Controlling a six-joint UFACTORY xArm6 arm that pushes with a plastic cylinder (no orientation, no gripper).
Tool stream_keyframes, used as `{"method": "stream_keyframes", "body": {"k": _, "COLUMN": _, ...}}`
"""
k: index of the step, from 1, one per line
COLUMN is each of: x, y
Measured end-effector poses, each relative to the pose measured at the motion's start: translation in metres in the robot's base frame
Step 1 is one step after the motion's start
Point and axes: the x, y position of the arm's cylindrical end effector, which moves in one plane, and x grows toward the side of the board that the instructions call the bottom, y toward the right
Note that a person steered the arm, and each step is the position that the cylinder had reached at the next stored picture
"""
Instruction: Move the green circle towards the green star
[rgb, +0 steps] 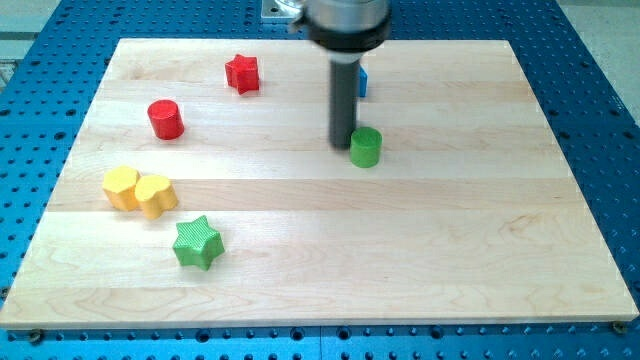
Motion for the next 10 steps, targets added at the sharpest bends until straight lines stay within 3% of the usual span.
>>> {"method": "stream_keyframes", "body": {"k": 1, "x": -0.046, "y": 0.012}}
{"method": "stream_keyframes", "body": {"k": 2, "x": 0.0, "y": 0.07}}
{"method": "stream_keyframes", "body": {"k": 3, "x": 0.041, "y": 0.076}}
{"method": "stream_keyframes", "body": {"k": 4, "x": 0.066, "y": -0.007}}
{"method": "stream_keyframes", "body": {"k": 5, "x": 0.055, "y": -0.005}}
{"method": "stream_keyframes", "body": {"k": 6, "x": 0.008, "y": 0.003}}
{"method": "stream_keyframes", "body": {"k": 7, "x": 0.037, "y": -0.047}}
{"method": "stream_keyframes", "body": {"k": 8, "x": 0.115, "y": -0.076}}
{"method": "stream_keyframes", "body": {"k": 9, "x": 0.099, "y": -0.069}}
{"method": "stream_keyframes", "body": {"k": 10, "x": 0.114, "y": -0.116}}
